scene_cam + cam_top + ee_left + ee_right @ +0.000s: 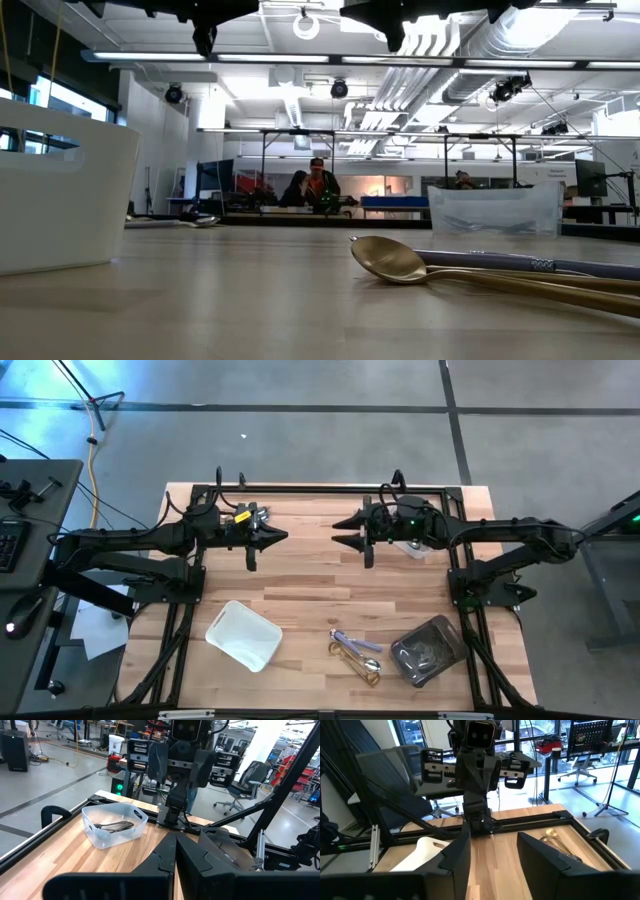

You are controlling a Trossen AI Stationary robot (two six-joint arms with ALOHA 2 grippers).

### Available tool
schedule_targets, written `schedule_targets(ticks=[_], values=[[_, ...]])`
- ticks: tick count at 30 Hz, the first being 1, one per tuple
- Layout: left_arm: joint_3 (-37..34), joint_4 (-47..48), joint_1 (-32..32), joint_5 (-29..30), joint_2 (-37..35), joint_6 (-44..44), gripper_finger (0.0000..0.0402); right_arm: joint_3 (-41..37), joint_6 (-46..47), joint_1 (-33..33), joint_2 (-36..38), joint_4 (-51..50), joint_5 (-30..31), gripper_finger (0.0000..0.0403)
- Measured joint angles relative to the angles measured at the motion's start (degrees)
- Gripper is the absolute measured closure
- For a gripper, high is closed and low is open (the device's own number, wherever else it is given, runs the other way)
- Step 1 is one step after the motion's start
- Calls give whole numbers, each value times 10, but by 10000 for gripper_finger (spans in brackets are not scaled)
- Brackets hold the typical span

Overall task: Sort silverware by color (type)
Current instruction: Put the violet spoon into the black bin

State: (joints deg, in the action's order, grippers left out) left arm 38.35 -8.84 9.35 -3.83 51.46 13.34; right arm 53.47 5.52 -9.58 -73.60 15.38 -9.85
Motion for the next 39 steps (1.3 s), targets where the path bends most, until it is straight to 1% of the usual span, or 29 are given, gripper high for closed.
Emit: schedule_targets(ticks=[3, 9, 10, 15, 17, 21, 25, 33, 39], values=[[0, 0, 0, 0, 0, 0, 401, 0, 0, 0, 0, -1, 0, 296], [0, 0, 0, 0, 0, 0, 401, 0, -6, 0, 0, -1, -3, 387], [0, 0, 0, 0, 0, 0, 401, 0, -6, 0, 0, -1, -3, 395], [0, 0, 0, 0, 0, 0, 401, 0, -4, 0, 0, -1, -3, 386], [0, 0, 0, 0, 0, 0, 401, 0, 2, 0, 1, -6, -8, 393], [0, 0, 0, 0, 0, 0, 401, 1, 20, -2, 15, -57, -41, 400], [0, 0, 0, 0, 0, 0, 401, 0, 15, 2, 18, -127, -42, 402], [0, 0, 0, 0, 0, 0, 401, 0, -4, -5, 18, -107, -43, 403], [0, 0, 0, 0, 0, 0, 401, 0, -6, -5, 27, -159, -58, 403]])
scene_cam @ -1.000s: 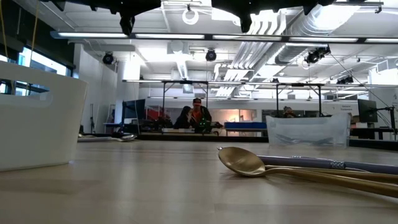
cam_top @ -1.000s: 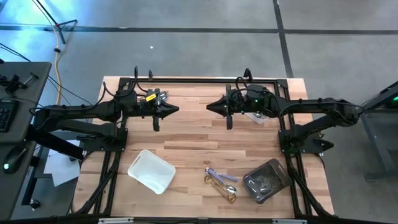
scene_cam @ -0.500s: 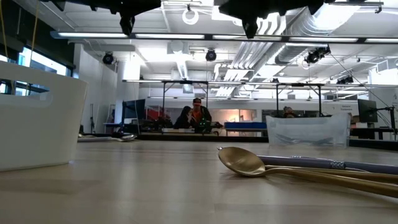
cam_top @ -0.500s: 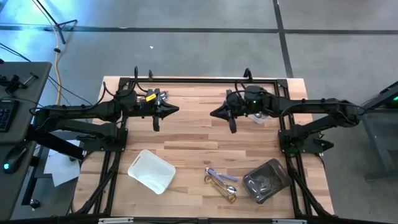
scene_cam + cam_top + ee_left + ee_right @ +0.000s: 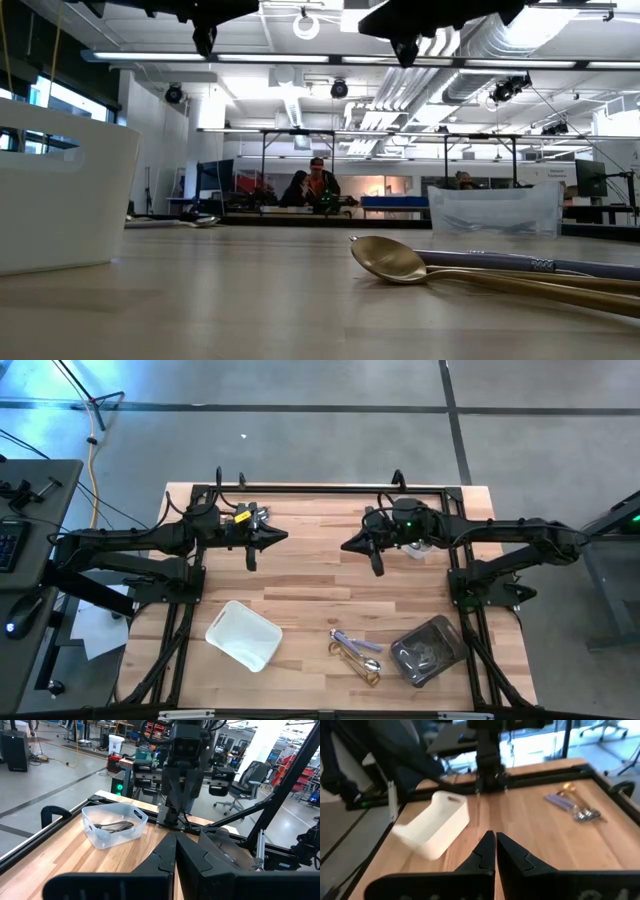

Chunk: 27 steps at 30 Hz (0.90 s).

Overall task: Sort silverware by color (type)
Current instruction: Put the violet spoon into the black bin

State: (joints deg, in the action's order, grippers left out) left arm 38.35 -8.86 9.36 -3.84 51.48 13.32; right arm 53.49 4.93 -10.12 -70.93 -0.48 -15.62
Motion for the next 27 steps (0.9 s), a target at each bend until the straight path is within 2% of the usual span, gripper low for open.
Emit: schedule_targets(ticks=[6, 11, 14, 17, 22, 27], values=[[0, 0, 0, 0, 0, 0, 401, -12, -10, 0, 63, -60, 15, 403], [0, 0, 0, 0, 0, 0, 401, -132, 73, -3, 154, 54, 34, 403], [0, -2, 0, 0, 0, 0, 401, -181, 105, -3, 175, 148, 37, 403], [0, -6, 0, 0, 0, 0, 401, -184, 91, -3, 167, 179, 44, 403], [0, -14, 0, 0, 0, -7, 401, -131, 27, -3, 111, 179, 47, 403], [0, -15, 0, -14, 0, -15, 401, -91, 6, -3, 51, 181, 30, 403]])
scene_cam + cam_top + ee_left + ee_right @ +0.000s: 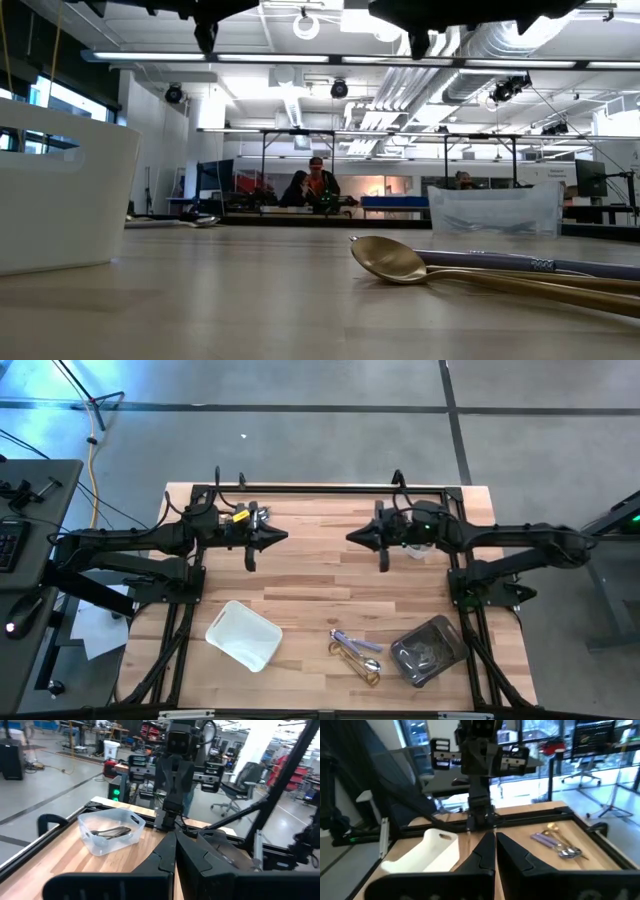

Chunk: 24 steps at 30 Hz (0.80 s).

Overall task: Sort silverware by color (type)
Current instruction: Put the violet spoon into the black bin

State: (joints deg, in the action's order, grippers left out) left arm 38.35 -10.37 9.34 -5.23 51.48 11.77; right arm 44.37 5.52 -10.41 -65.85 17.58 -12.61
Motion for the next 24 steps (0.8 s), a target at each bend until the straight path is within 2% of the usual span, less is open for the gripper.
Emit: schedule_targets(ticks=[5, 24], values=[[0, 0, 0, -7, 0, -21, 401, 12, 0, 0, -27, 2, -15, 403], [-1, -45, 0, -32, 0, -33, 401, 13, 0, 0, -28, 10, -16, 403]])
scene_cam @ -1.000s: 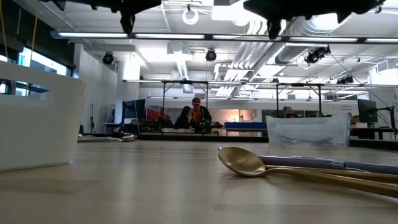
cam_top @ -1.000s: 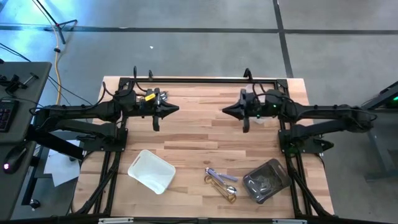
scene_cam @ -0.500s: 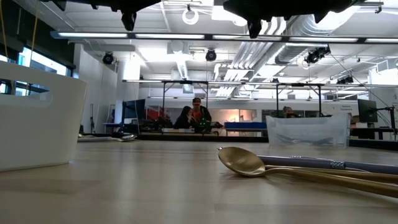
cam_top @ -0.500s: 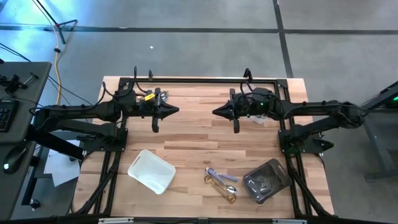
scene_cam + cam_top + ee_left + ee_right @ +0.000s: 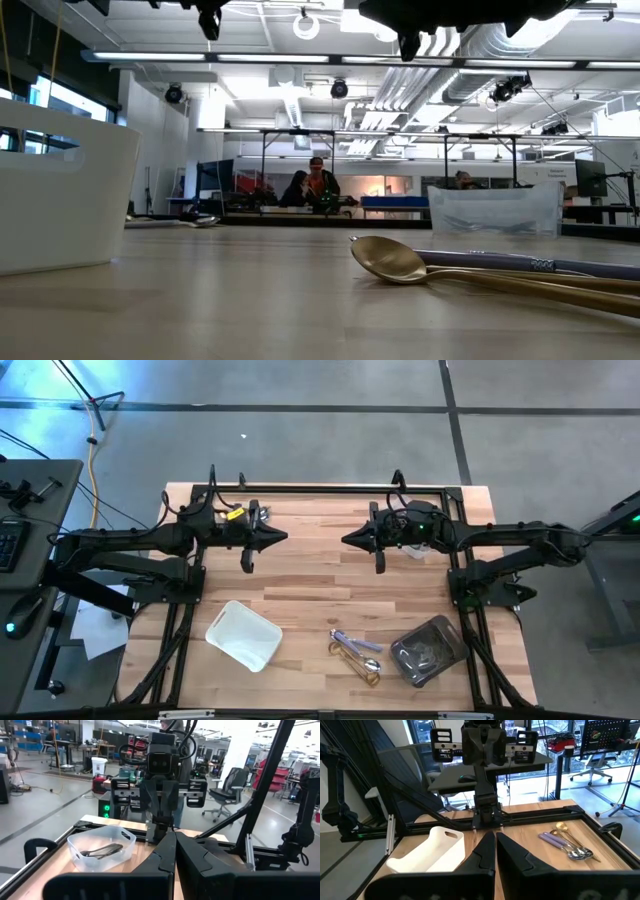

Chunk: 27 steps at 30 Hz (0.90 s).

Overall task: Sort silverware by color (type)
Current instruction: Put the violet spoon into the black bin

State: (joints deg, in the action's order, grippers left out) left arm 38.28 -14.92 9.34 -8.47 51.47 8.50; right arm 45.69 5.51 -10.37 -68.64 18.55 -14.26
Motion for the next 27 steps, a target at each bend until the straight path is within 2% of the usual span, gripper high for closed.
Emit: schedule_targets(ticks=[22, 24, 27], values=[[0, 1, 0, 2, 0, 28, 401, 0, 9, 0, 0, 0, -2, 403], [0, 2, 0, 14, 0, 29, 400, 0, 10, 0, 0, 0, -2, 403], [0, 9, 2, 67, 7, 55, 393, 0, 11, 0, 0, 0, -2, 403]])
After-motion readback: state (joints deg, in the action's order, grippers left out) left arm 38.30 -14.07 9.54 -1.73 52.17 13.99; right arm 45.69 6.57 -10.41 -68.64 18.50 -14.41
